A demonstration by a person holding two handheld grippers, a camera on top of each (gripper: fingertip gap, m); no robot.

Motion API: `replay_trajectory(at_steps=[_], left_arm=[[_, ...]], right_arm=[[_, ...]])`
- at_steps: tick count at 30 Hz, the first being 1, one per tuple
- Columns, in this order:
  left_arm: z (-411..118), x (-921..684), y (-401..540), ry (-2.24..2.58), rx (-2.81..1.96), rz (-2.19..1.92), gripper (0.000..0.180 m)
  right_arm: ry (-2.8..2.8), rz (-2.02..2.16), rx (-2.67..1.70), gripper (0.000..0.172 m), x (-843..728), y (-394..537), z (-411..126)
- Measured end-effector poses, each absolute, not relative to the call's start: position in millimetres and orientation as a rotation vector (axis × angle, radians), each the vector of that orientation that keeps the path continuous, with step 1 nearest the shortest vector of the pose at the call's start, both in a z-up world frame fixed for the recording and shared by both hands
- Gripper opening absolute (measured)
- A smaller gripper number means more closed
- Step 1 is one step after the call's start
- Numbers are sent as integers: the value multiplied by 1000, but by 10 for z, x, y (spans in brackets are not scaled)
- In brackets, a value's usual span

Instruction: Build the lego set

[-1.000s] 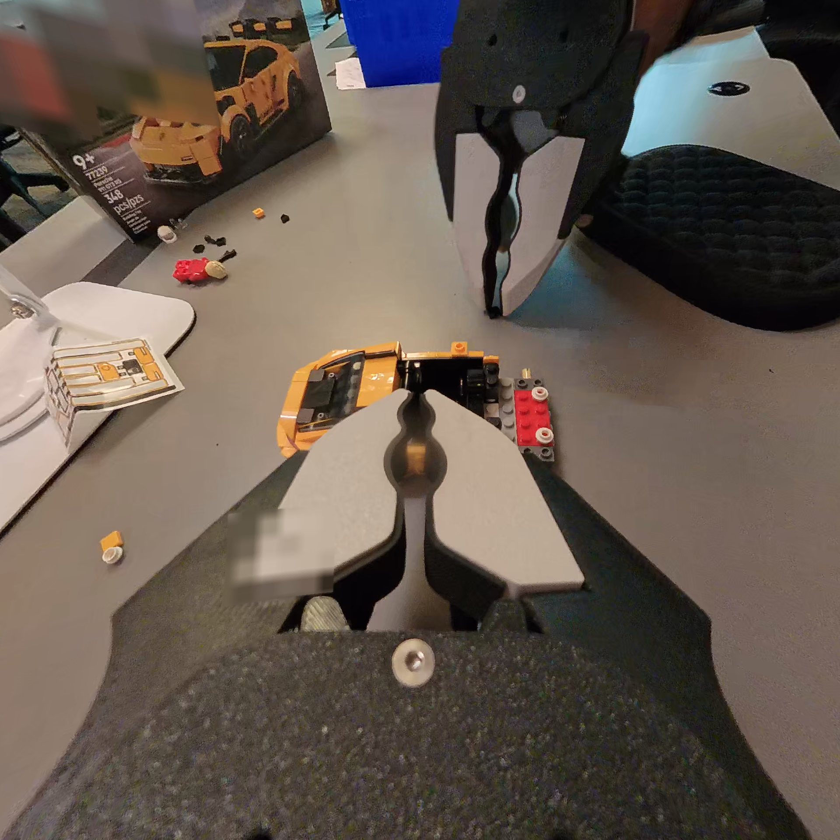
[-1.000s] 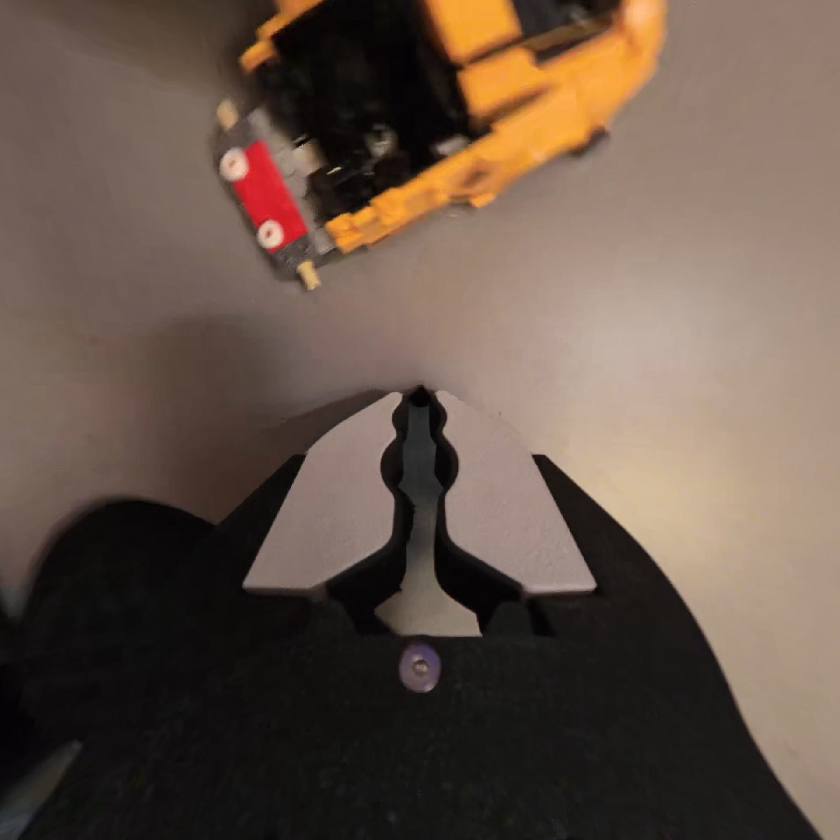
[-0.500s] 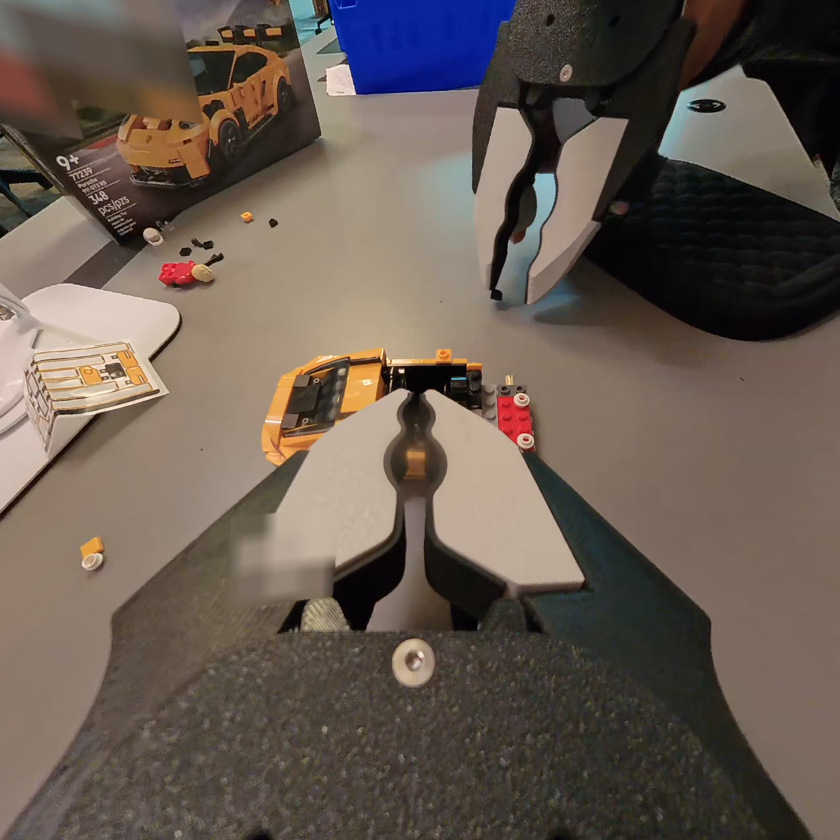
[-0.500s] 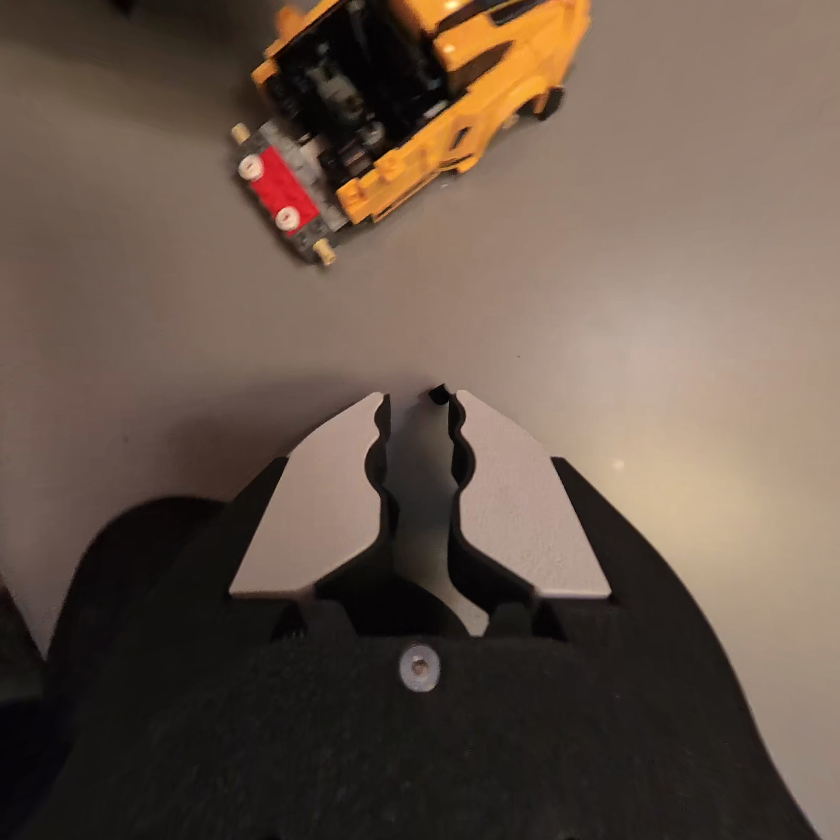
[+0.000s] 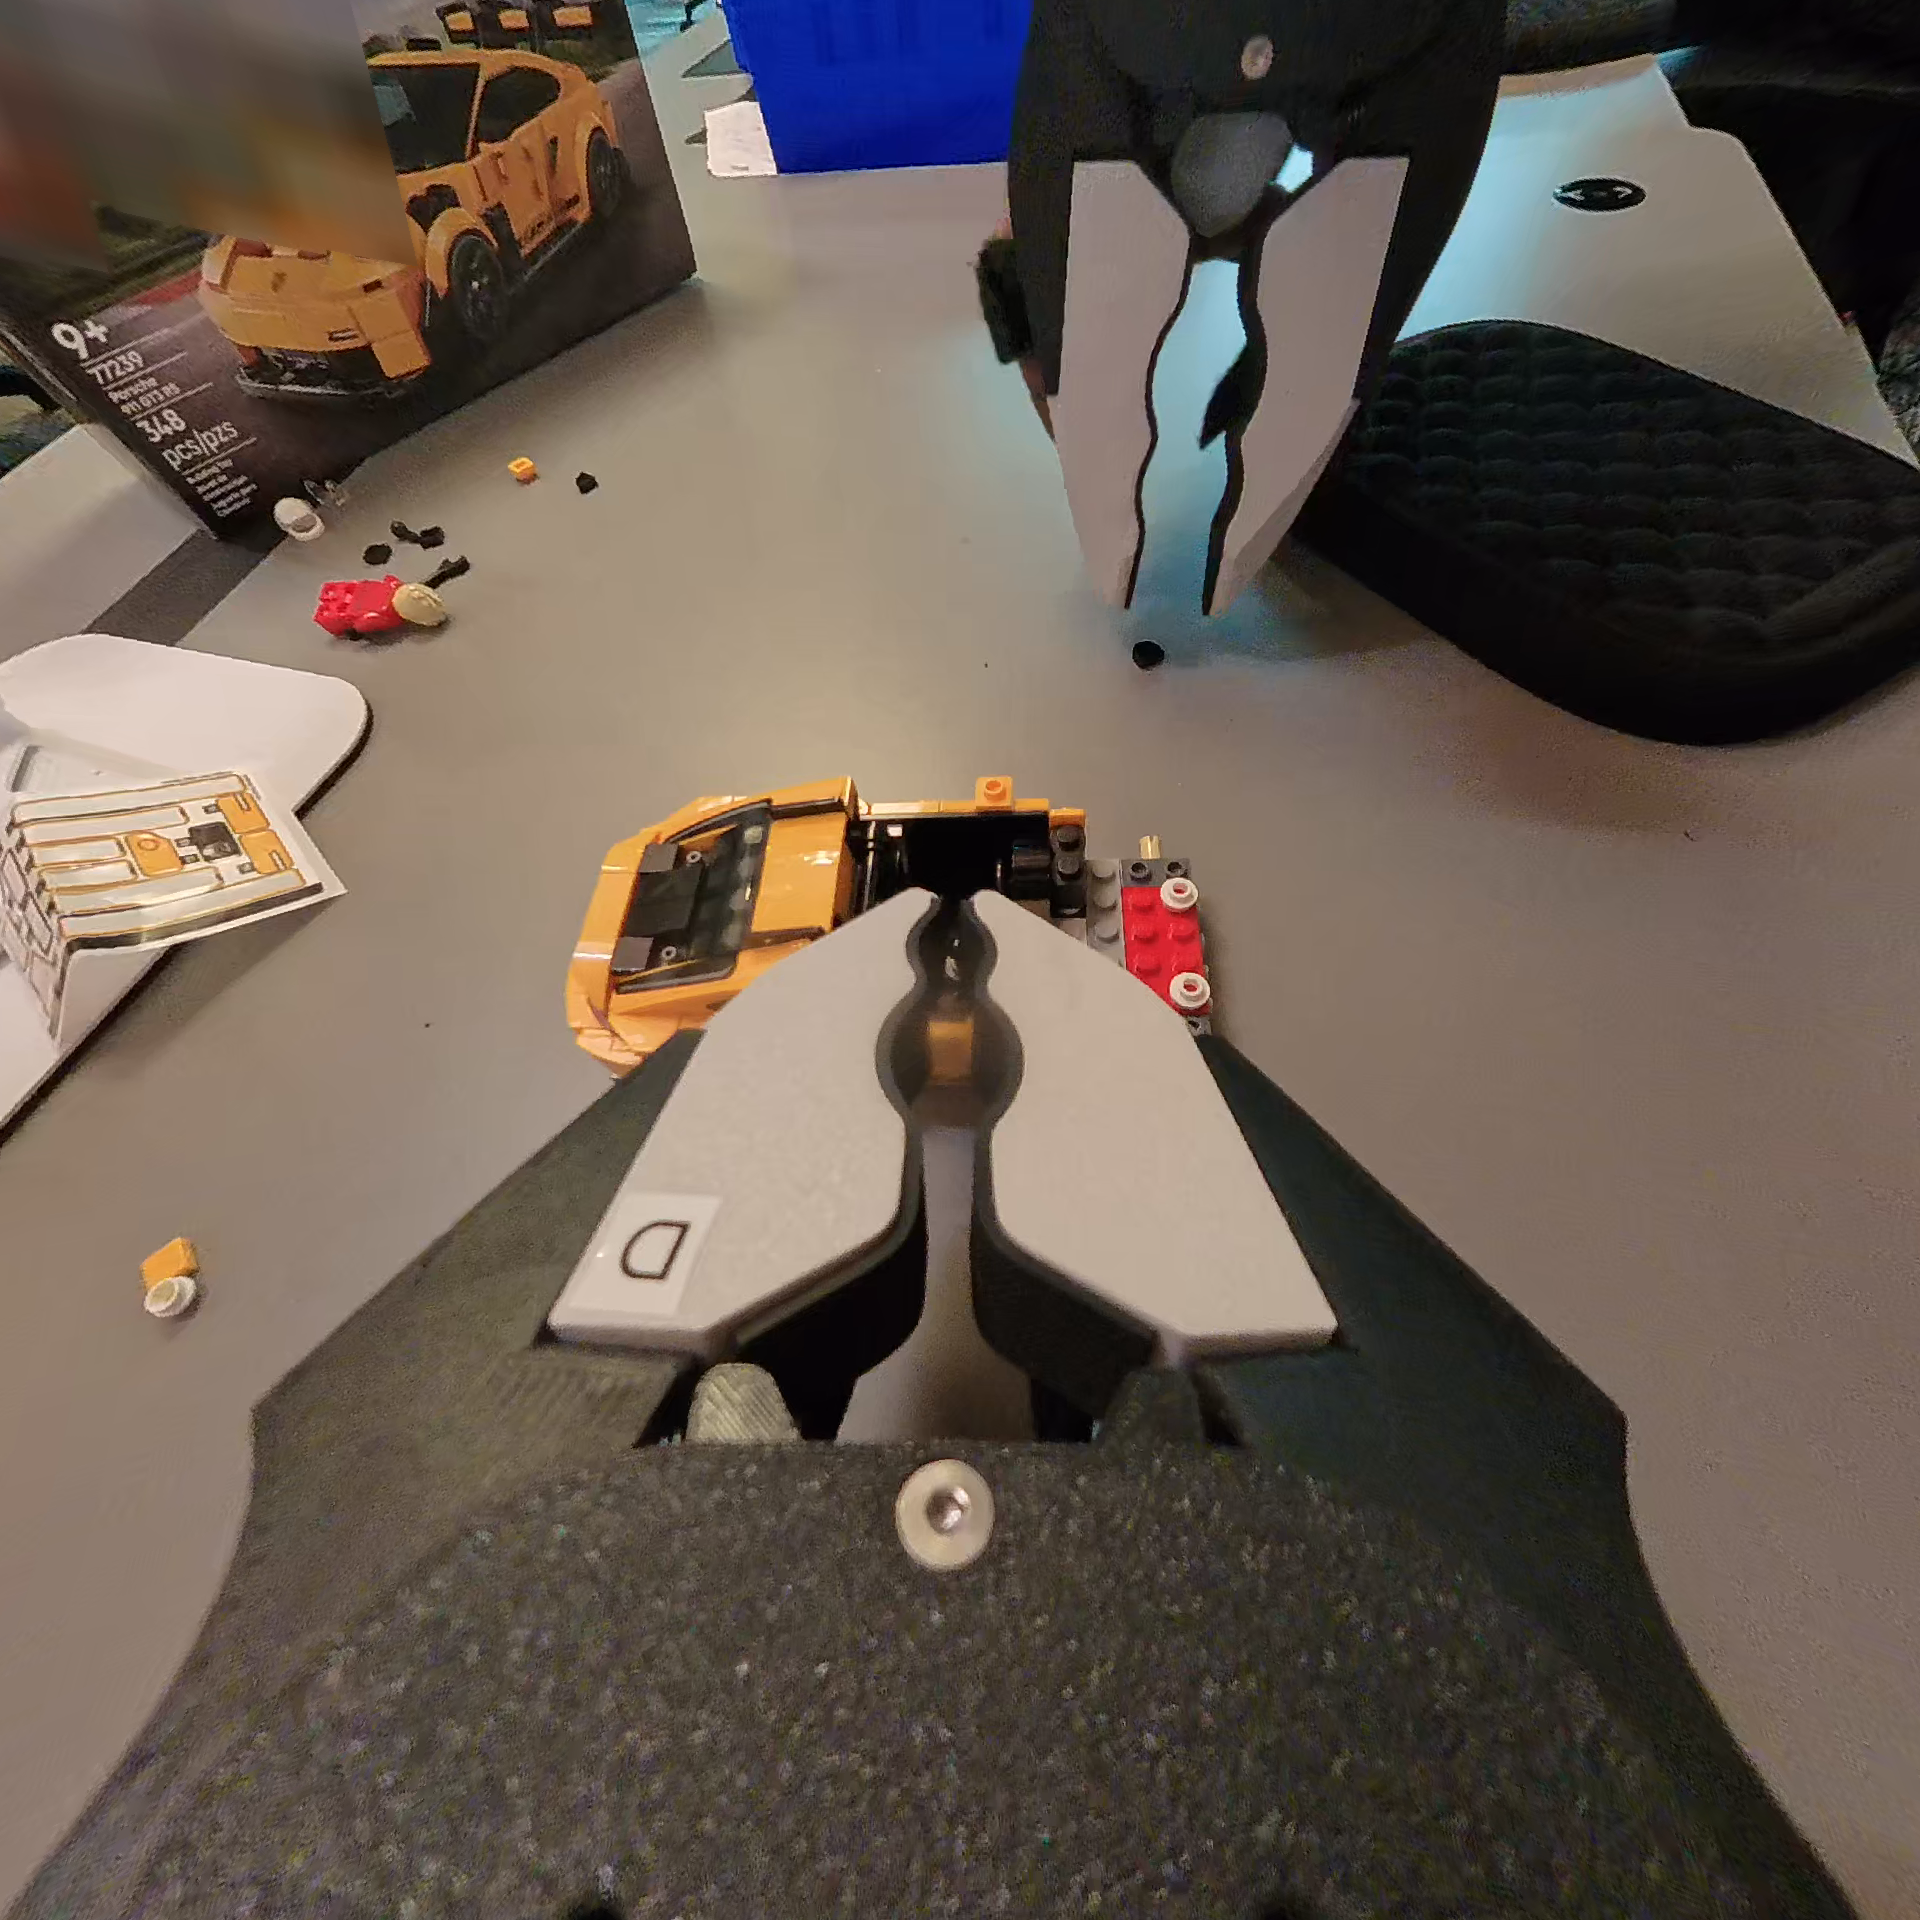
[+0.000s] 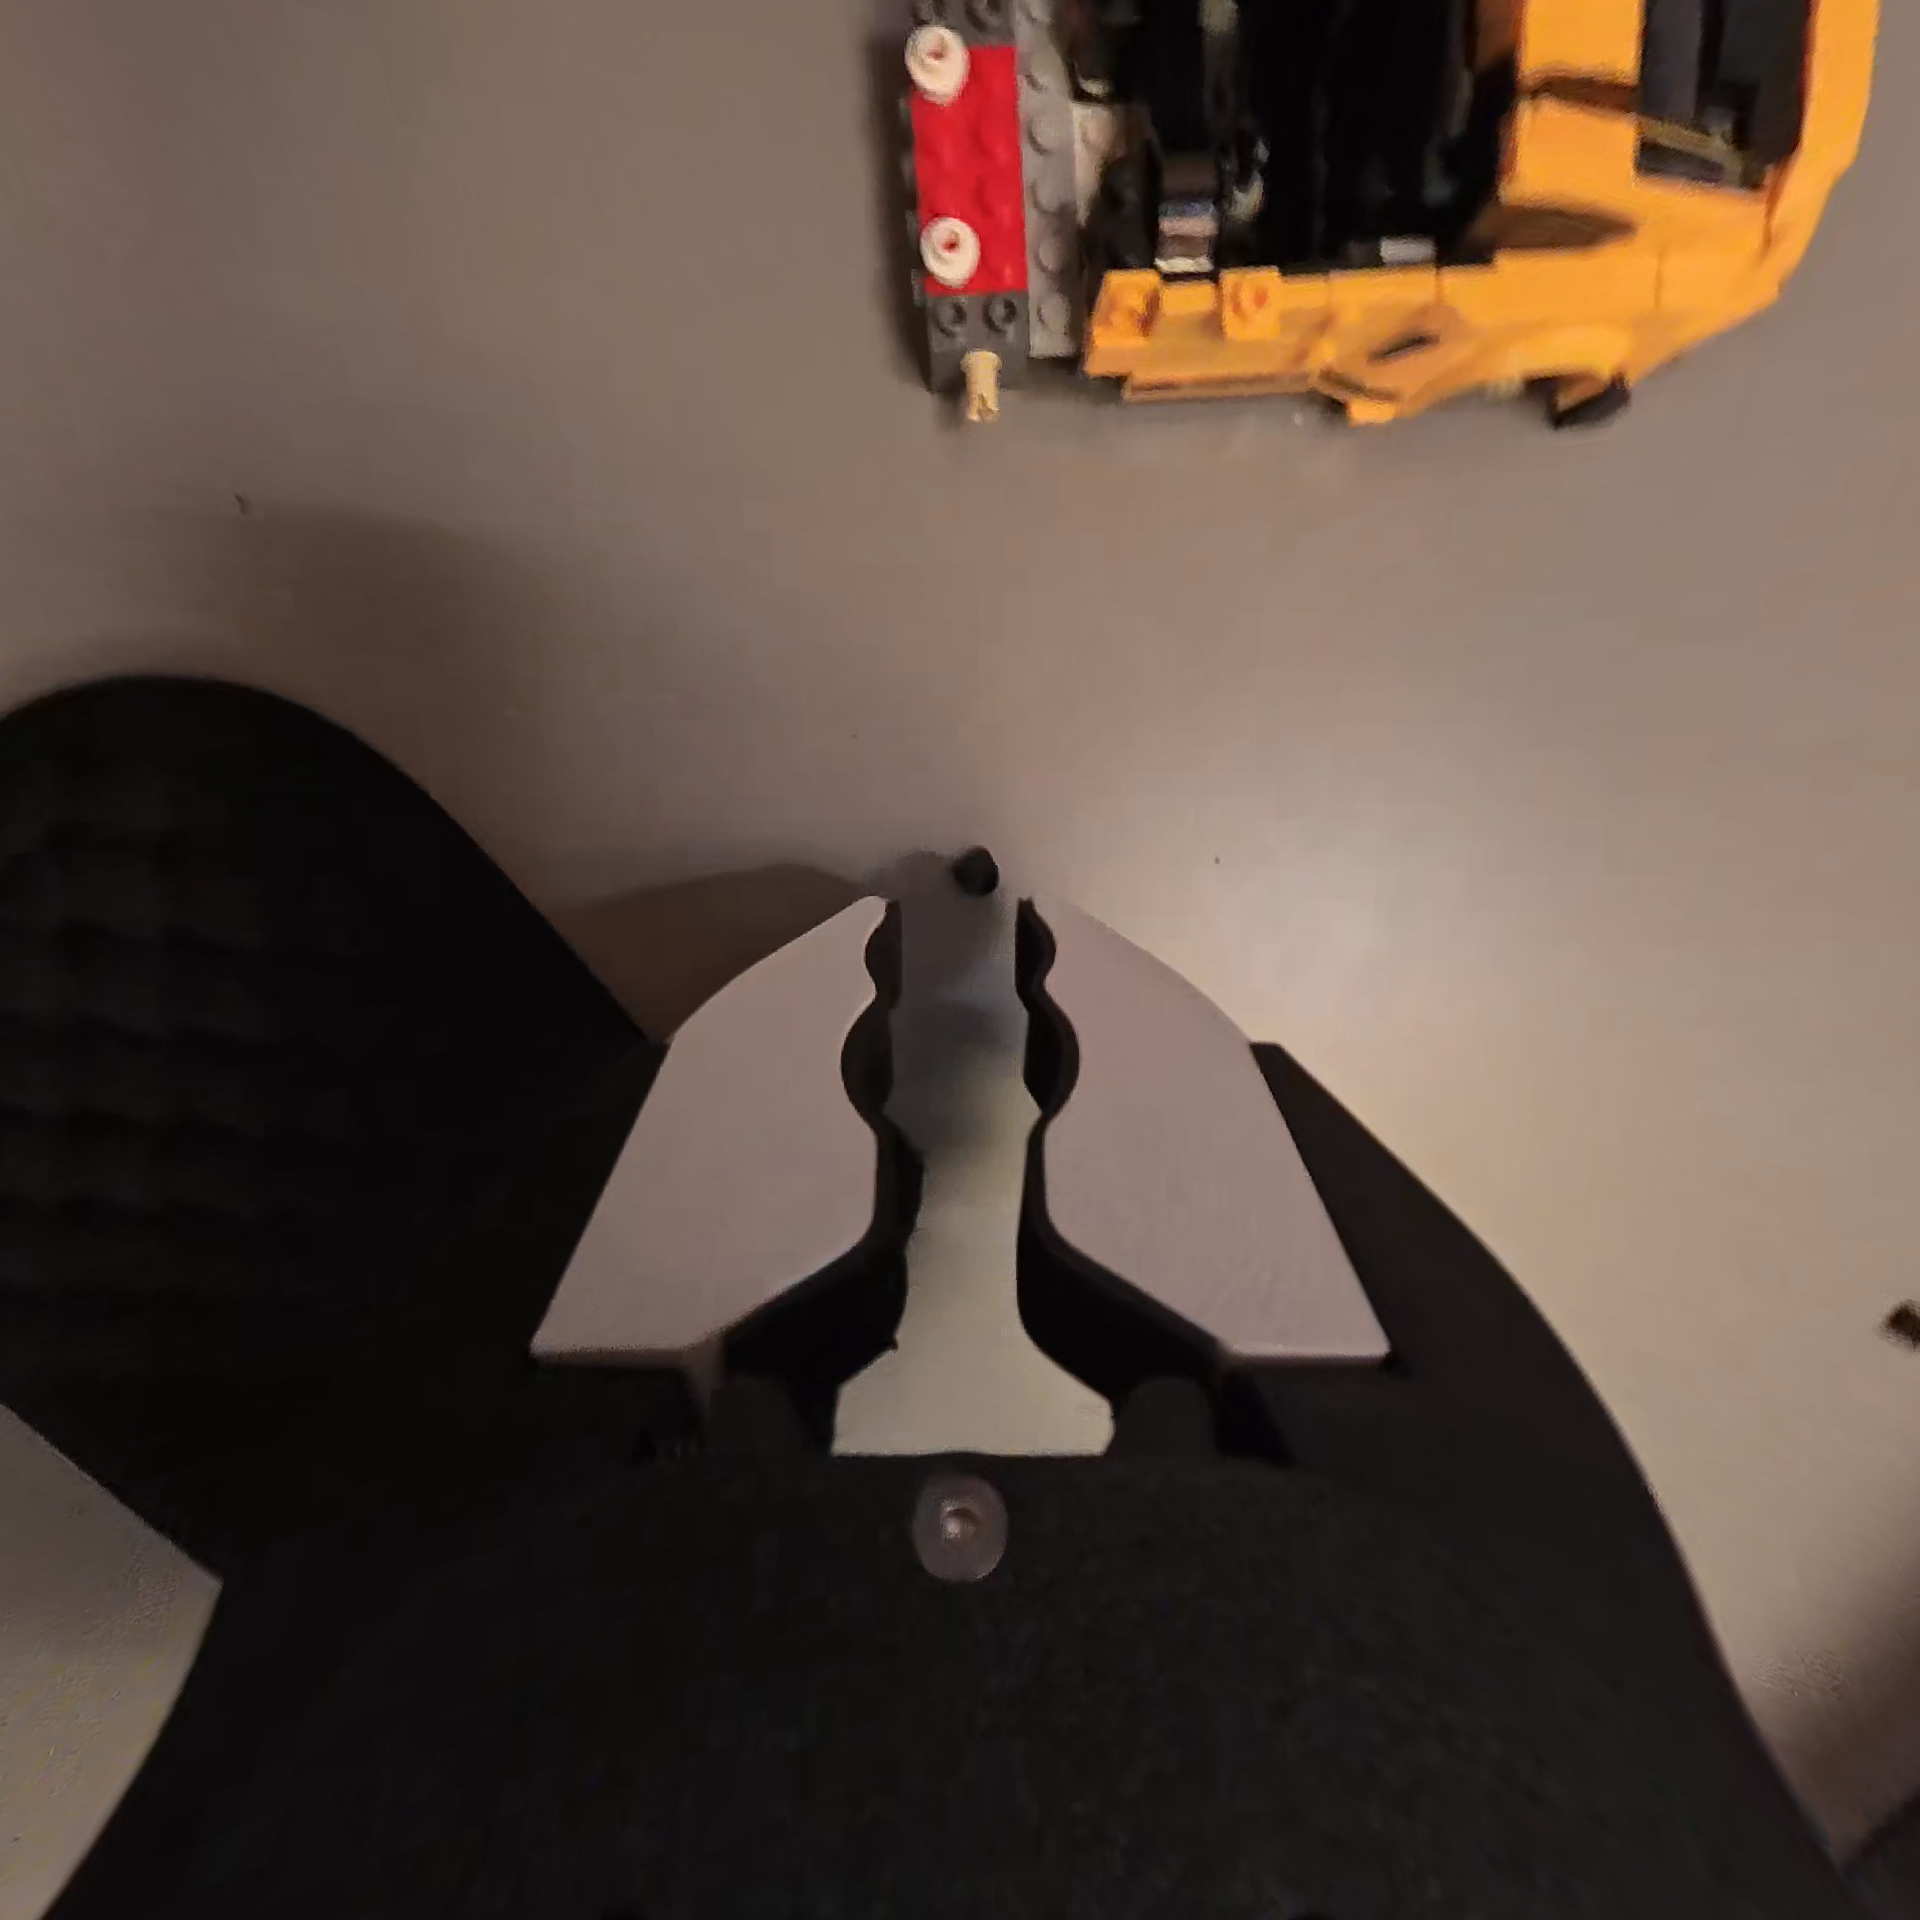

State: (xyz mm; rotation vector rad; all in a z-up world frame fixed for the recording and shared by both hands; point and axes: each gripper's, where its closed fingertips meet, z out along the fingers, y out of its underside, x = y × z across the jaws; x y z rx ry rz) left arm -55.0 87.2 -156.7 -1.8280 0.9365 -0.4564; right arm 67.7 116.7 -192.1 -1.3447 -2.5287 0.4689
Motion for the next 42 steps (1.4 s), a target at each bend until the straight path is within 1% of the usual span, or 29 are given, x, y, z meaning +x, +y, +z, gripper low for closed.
replay_trajectory(at_steps=[5, 8, 11, 14, 18, 21, 22, 25, 27, 30, 34, 38, 42], left_arm=[[-1586, -559, 878, 942, -1834, -451, 1], [-1582, -567, 881, 947, -1829, -444, 1], [-1577, -570, 879, 949, -1829, -444, 1], [-1566, -570, 875, 947, -1827, -444, 1], [-1568, -574, 874, 937, -1837, -450, 1], [-1556, -566, 867, 934, -1836, -456, 2], [-1557, -564, 865, 934, -1836, -457, 2], [-1557, -555, 855, 938, -1835, -459, 2], [-1555, -549, 851, 942, -1833, -458, 2], [-1559, -543, 848, 944, -1834, -460, 2], [-1574, -548, 853, 943, -1839, -459, 2], [-1602, -566, 871, 943, -1847, -452, 1], [-1607, -590, 891, 937, -1850, -450, 2]], right_arm=[[-2719, 370, -1041, 12, 623, 1177, -1946], [-2790, 349, -1002, 10, 593, 1167, -1997], [-2799, 365, -1040, 3, 587, 1168, -2012], [-2718, 405, -1231, 0, 579, 1168, -2011], [-2449, 432, -1672, 0, 542, 1160, -2003], [-2195, 575, -1976, 0, 493, 1056, -1936], [-2109, 680, -2052, 1, 455, 994, -1886], [-1935, 900, -2122, 6, 369, 943, -1736], [-2034, 848, -1975, 6, 405, 991, -1717], [-2349, 548, -1493, 11, 522, 1104, -1791], [-2619, 279, -997, 9, 630, 1232, -1945], [-2770, 237, -715, 12, 588, 1187, -1966], [-2881, 201, -577, 13, 570, 1209, -1976]])
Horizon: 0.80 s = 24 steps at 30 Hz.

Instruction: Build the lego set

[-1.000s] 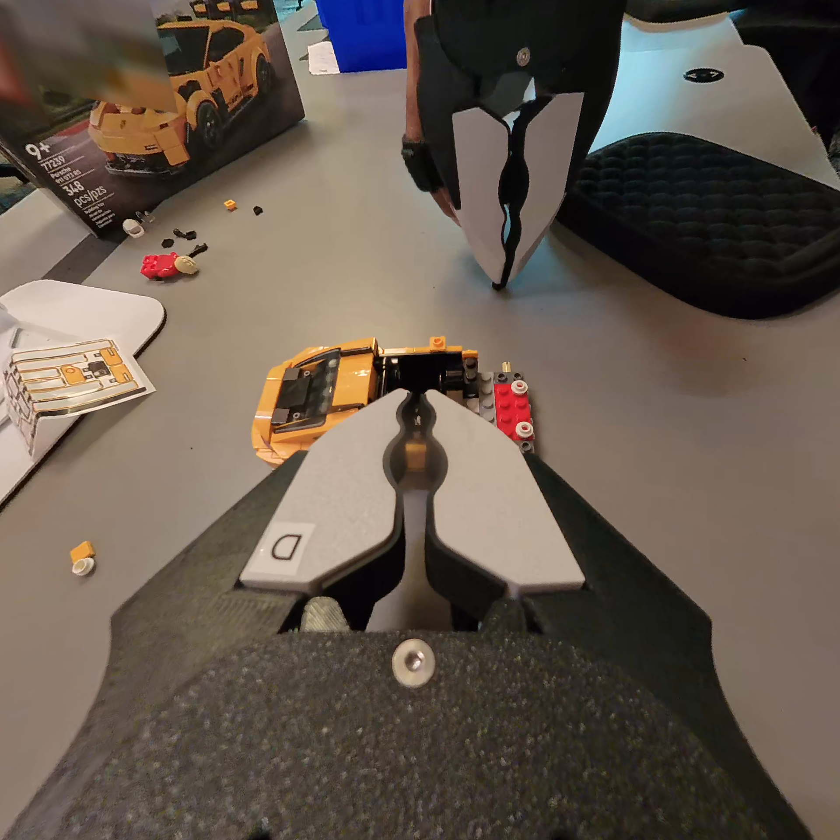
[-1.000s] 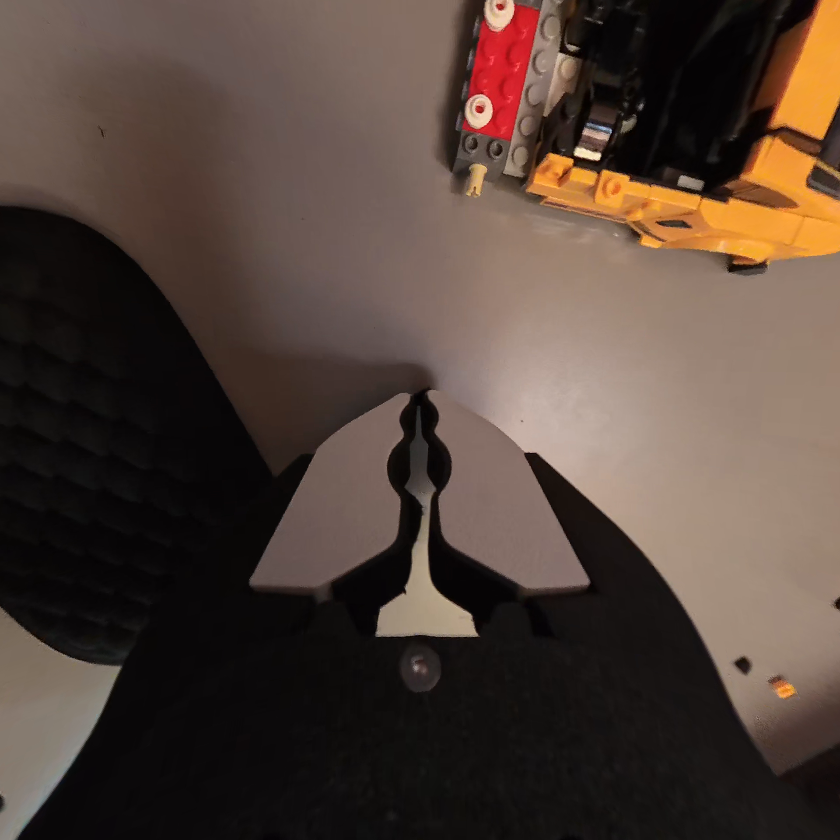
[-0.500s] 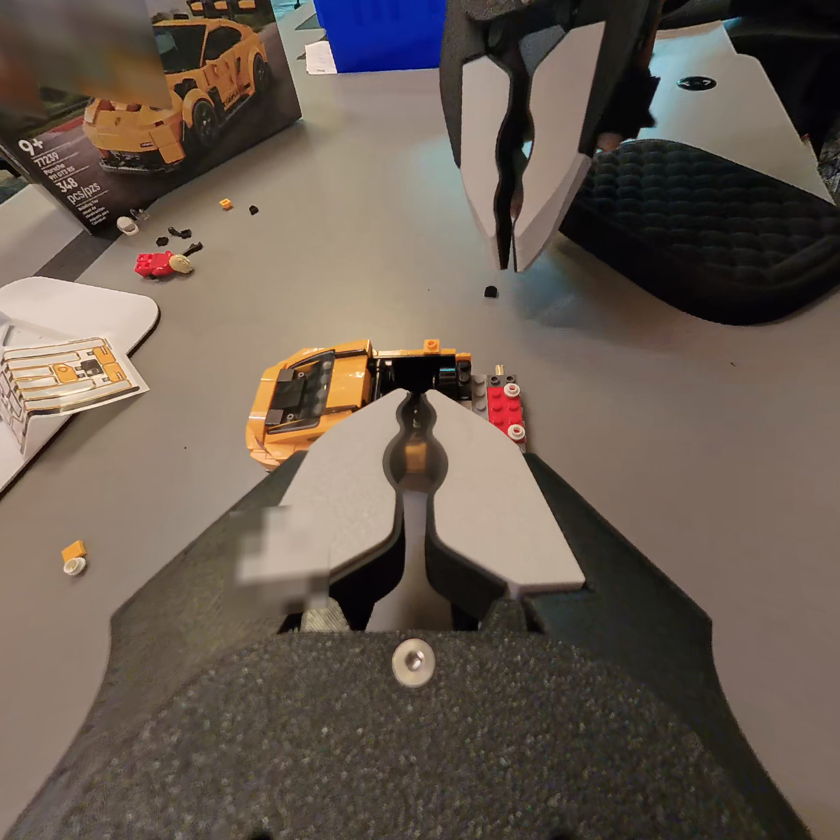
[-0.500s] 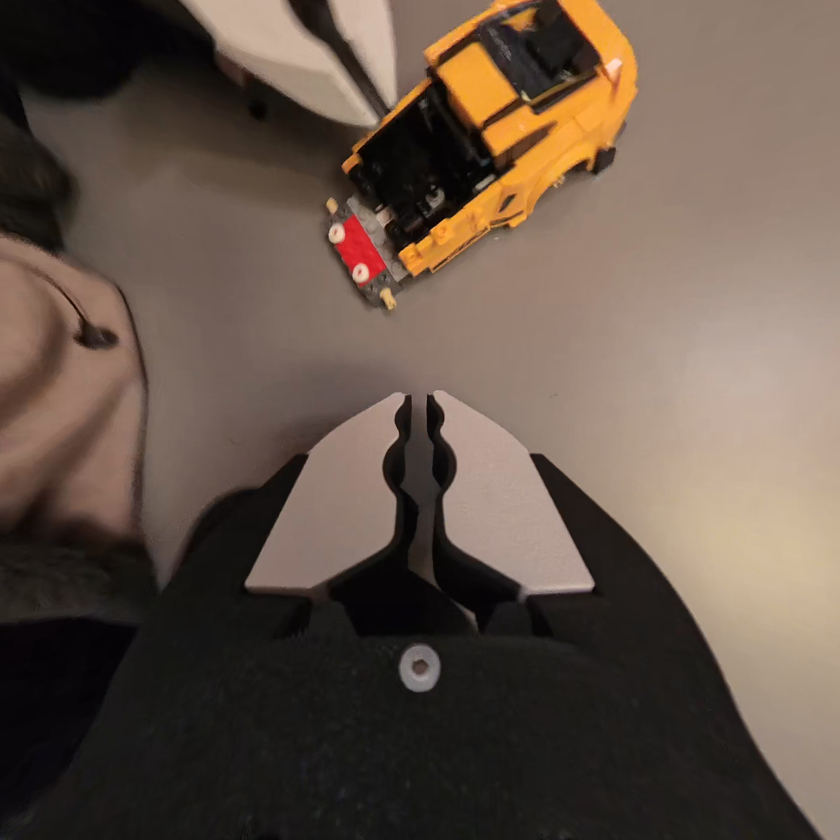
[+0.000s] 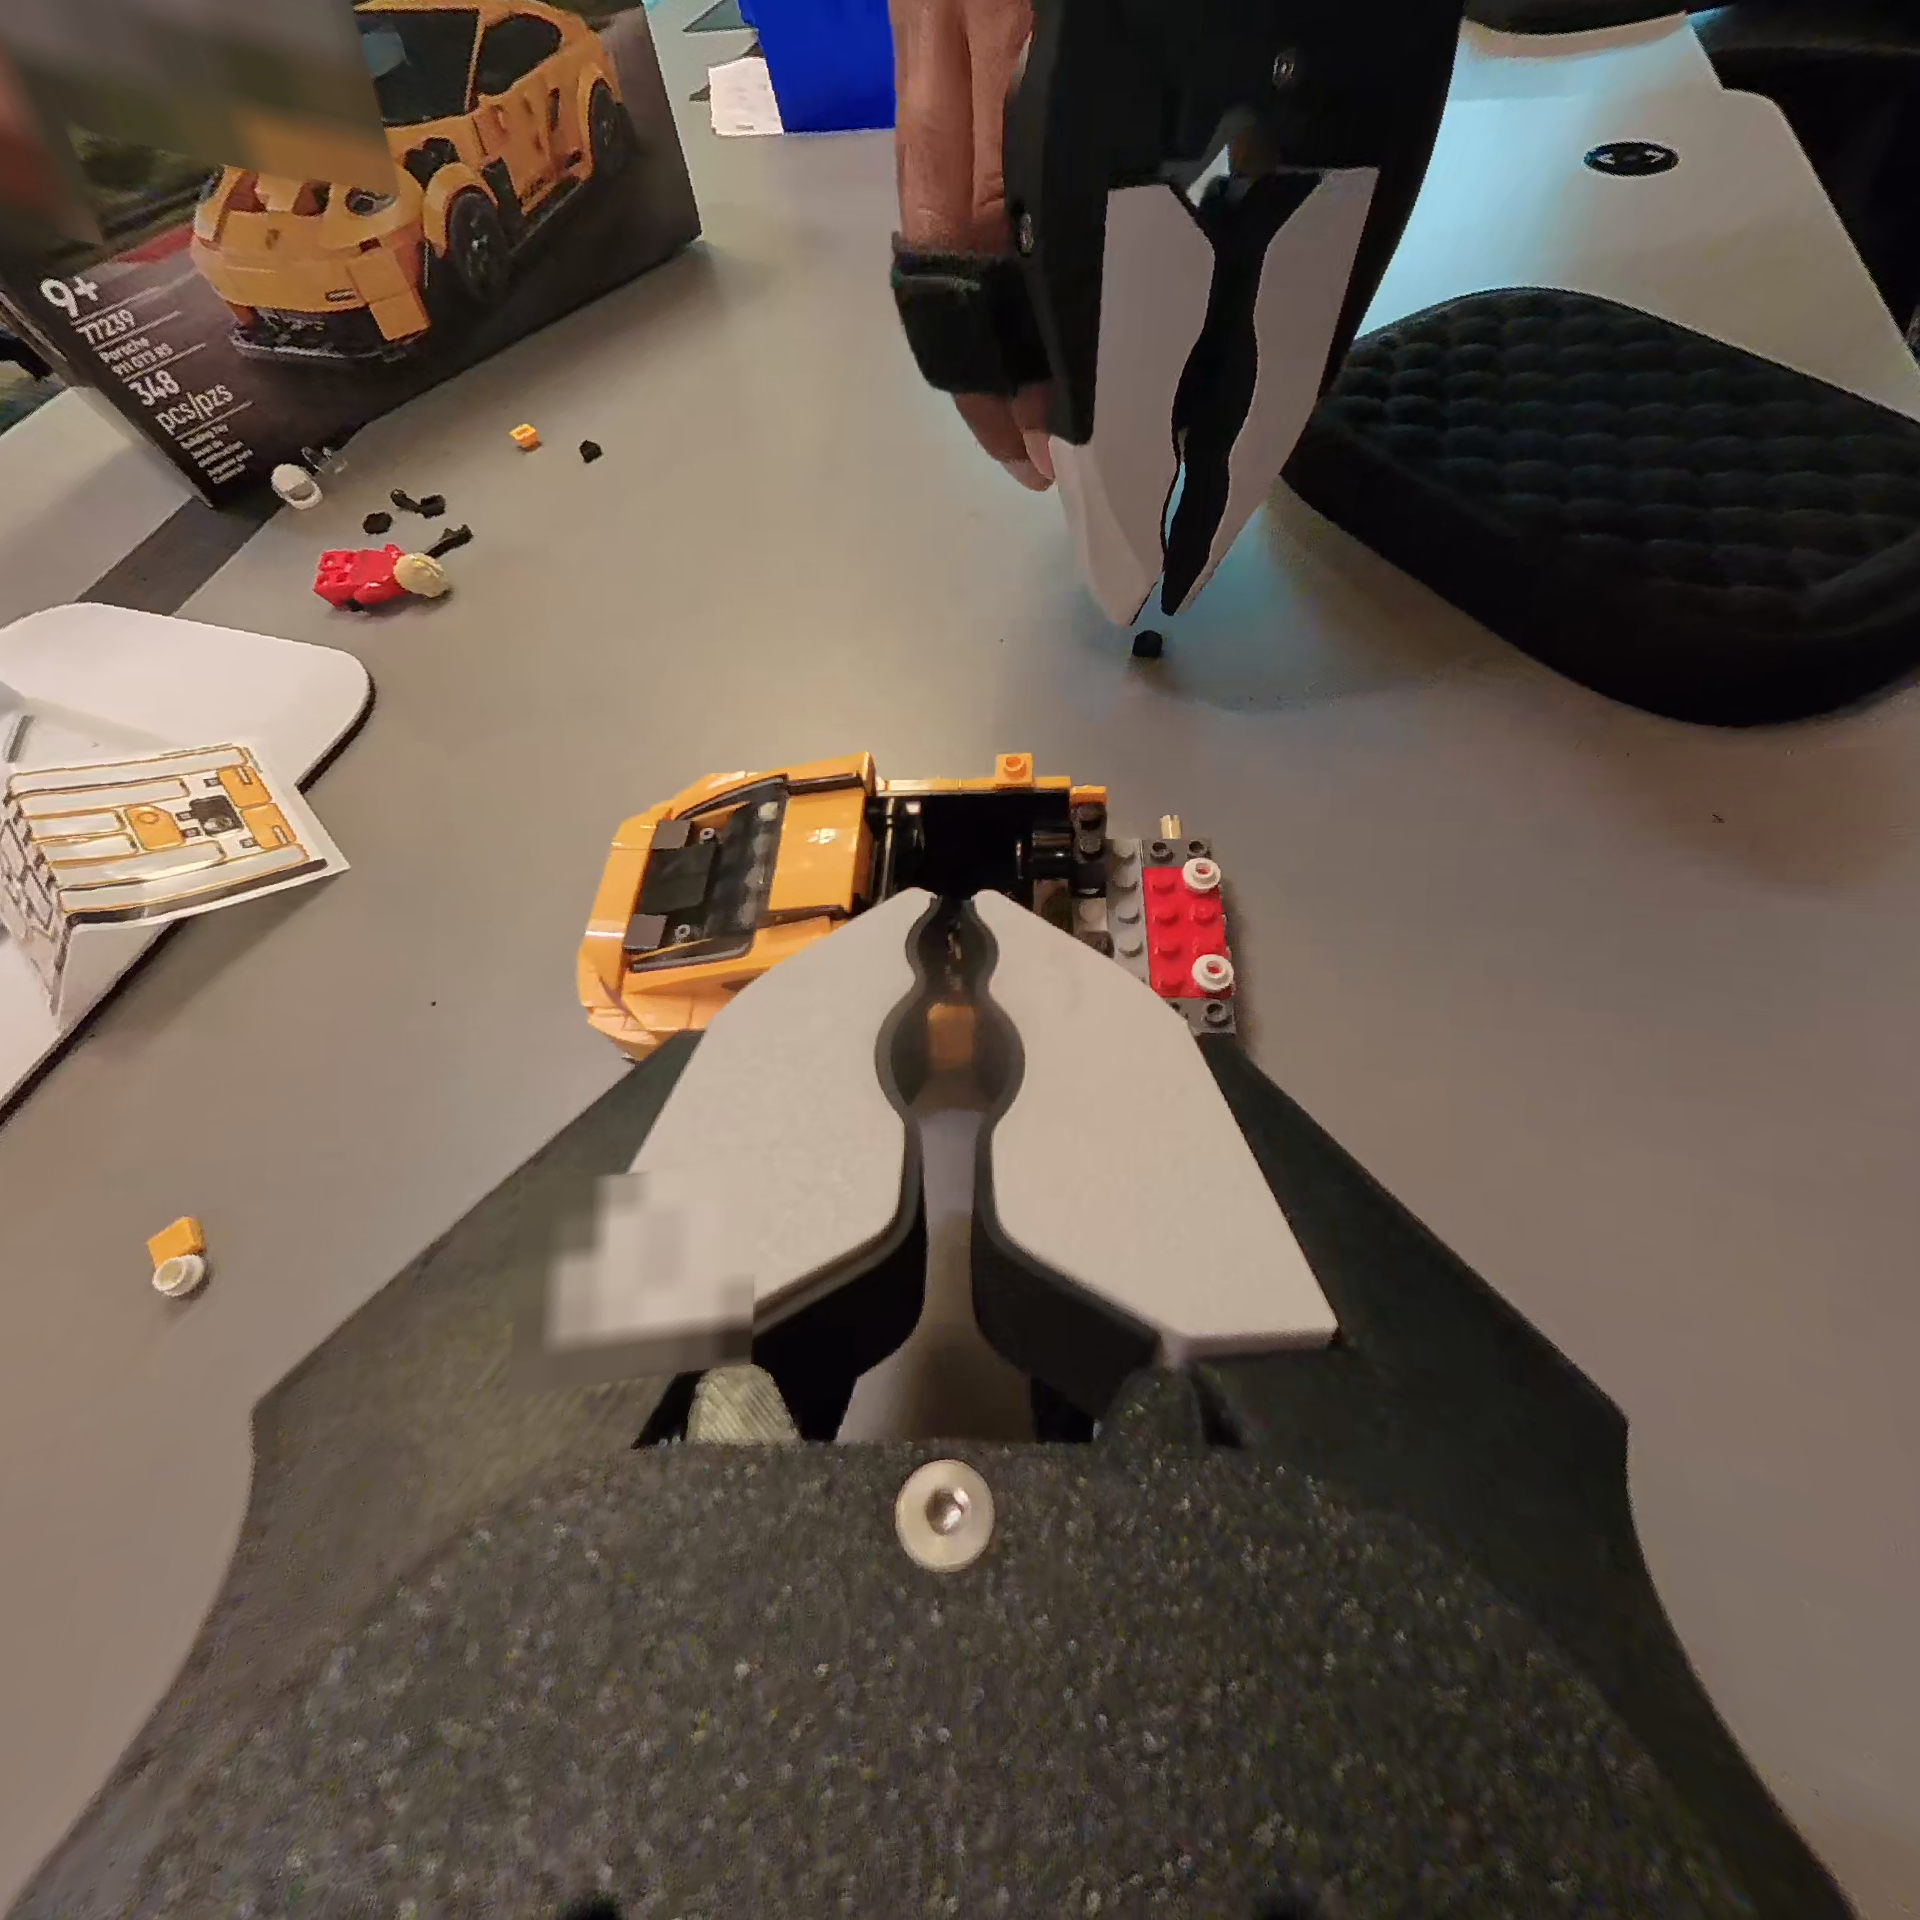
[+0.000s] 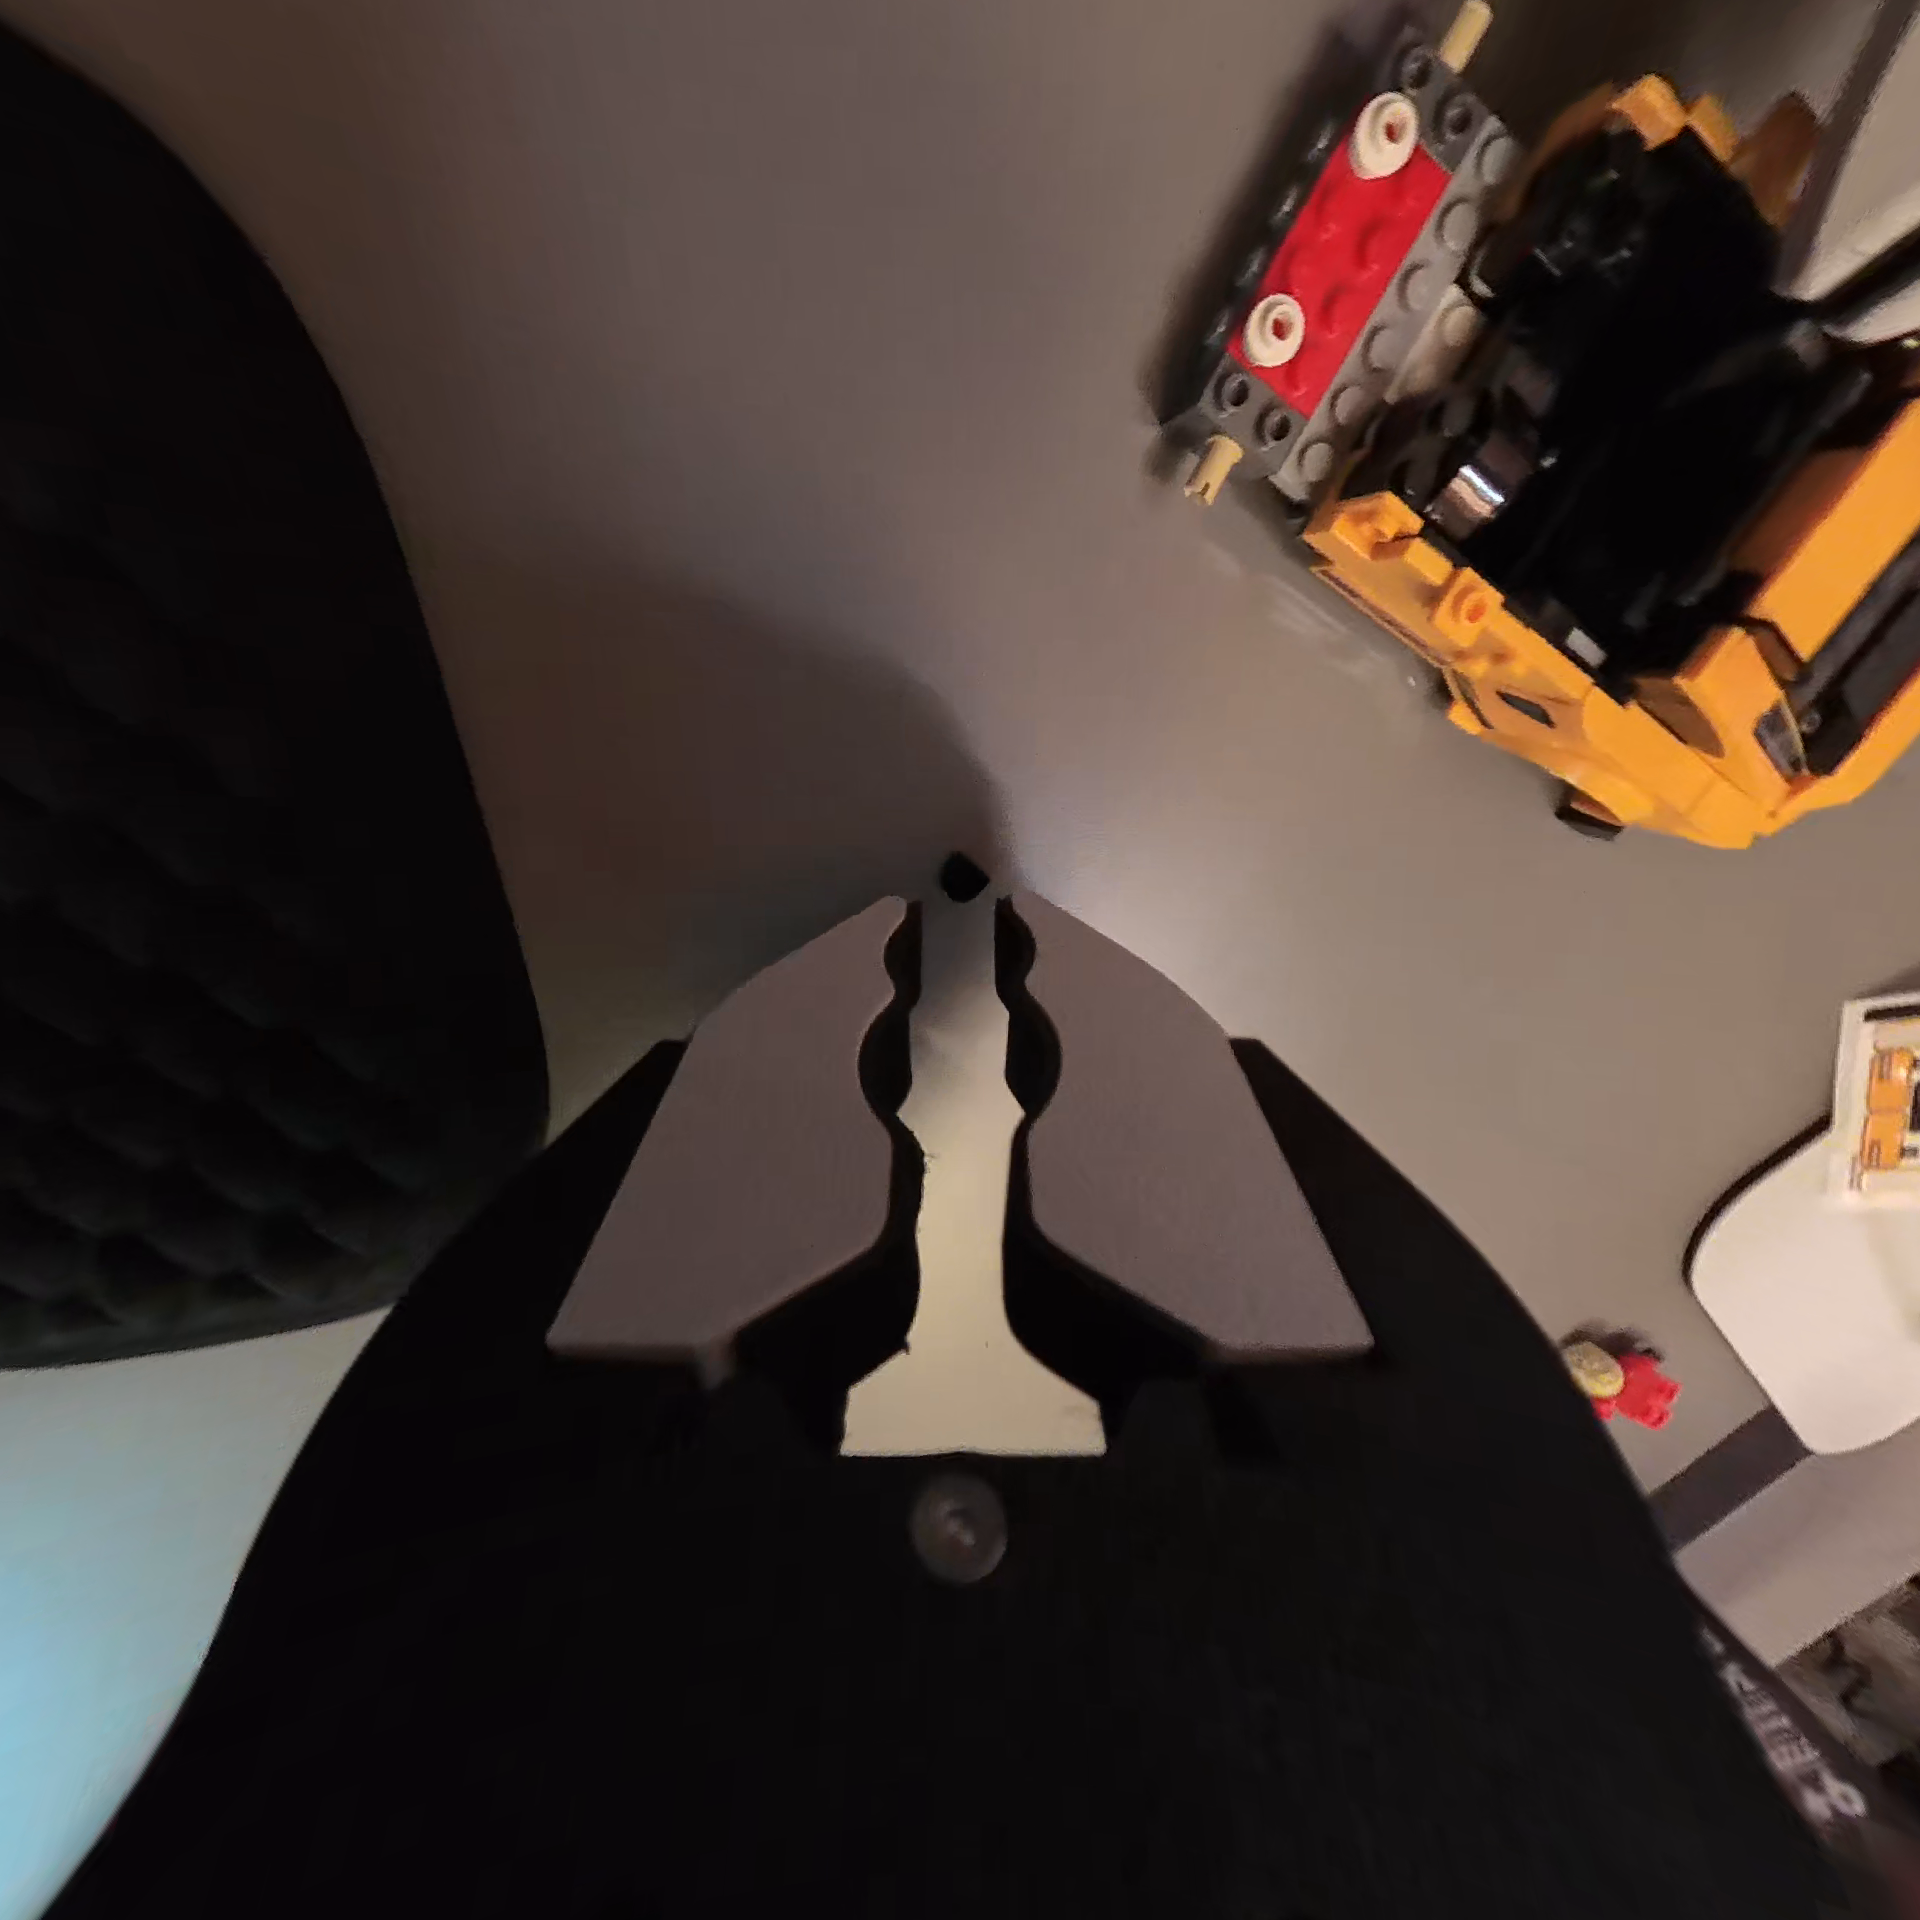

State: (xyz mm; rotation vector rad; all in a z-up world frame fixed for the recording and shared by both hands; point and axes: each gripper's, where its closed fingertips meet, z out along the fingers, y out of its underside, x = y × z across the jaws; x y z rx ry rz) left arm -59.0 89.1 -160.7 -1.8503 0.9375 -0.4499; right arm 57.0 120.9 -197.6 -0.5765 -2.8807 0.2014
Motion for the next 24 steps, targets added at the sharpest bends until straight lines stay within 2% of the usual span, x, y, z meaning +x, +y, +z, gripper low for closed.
replay_trajectory(at_steps=[17, 20, 24], left_arm=[[-1616, -594, 890, 953, -1850, -445, 2], [-1607, -590, 886, 956, -1846, -442, 2], [-1571, -581, 875, 954, -1837, -441, 2]], right_arm=[[-2994, 221, -454, 9, 549, 1161, -2033], [-2961, 240, -596, 8, 545, 1166, -2033], [-2768, 408, -1105, 8, 466, 1142, -2002]])
